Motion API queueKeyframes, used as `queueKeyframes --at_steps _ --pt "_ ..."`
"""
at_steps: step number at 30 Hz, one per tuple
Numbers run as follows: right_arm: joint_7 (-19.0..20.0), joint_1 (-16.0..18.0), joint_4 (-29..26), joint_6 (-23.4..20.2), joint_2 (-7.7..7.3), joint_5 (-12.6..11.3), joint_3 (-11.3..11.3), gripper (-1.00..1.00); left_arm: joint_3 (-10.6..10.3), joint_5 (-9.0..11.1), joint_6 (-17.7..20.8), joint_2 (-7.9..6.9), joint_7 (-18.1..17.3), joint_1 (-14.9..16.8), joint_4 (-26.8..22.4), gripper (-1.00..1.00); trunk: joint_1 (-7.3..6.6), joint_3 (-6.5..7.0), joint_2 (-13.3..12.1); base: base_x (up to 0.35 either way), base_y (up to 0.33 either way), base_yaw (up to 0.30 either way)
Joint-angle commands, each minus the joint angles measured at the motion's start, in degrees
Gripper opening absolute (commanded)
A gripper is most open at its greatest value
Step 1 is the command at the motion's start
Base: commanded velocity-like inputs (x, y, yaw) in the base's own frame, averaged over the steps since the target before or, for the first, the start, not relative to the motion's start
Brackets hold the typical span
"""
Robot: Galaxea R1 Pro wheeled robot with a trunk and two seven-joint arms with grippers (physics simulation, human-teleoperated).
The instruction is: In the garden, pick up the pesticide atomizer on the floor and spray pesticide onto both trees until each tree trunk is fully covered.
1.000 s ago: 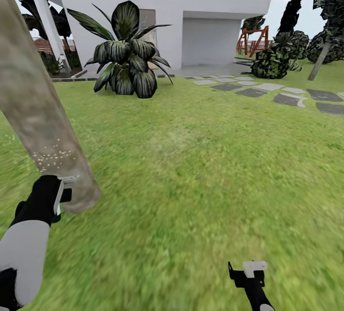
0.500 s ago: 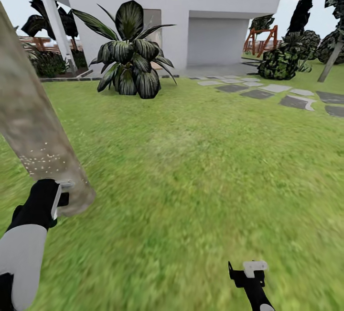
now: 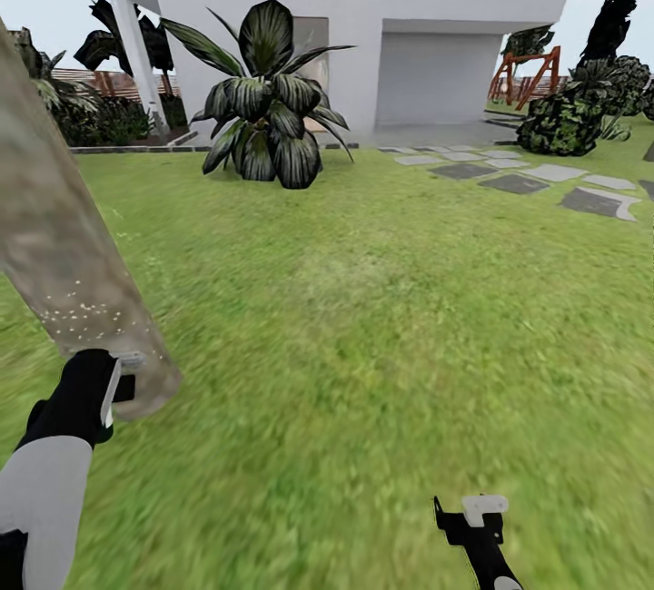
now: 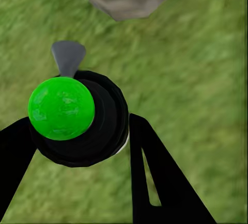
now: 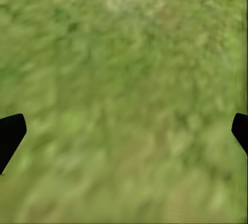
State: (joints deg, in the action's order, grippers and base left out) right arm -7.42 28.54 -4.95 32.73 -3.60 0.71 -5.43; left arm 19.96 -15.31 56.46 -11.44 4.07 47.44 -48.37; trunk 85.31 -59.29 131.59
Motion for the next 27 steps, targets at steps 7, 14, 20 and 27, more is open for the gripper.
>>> queueKeyframes --at_steps 7,14,20,27 --pt "-0.47 0.03 0.12 0.05 0.22 0.16 -0.54 1.0 0.06 0.15 -4.16 0.0 0.28 -2.35 0.08 -1.0 0.0 -0.05 0.02 0.053 -0.273 0.053" --pt "-0.49 0.03 0.12 0.05 0.17 0.12 -0.54 1.0 1.58 0.31 -7.13 0.03 0.33 -4.43 -0.18 -1.0 0.0 -0.05 0.02 0.188 -0.23 0.26" --pt "-0.49 0.03 0.12 0.05 0.15 0.12 -0.53 1.0 5.63 0.44 -7.25 2.27 -0.26 -4.46 -0.2 -1.0 0.0 -0.05 0.02 0.036 -0.031 0.271" --pt "-0.49 0.03 0.12 0.05 0.17 0.11 -0.54 1.0 5.62 0.46 -7.33 3.79 -0.64 -4.46 -0.06 -1.0 0.0 -0.05 0.02 0.139 -0.08 0.231"
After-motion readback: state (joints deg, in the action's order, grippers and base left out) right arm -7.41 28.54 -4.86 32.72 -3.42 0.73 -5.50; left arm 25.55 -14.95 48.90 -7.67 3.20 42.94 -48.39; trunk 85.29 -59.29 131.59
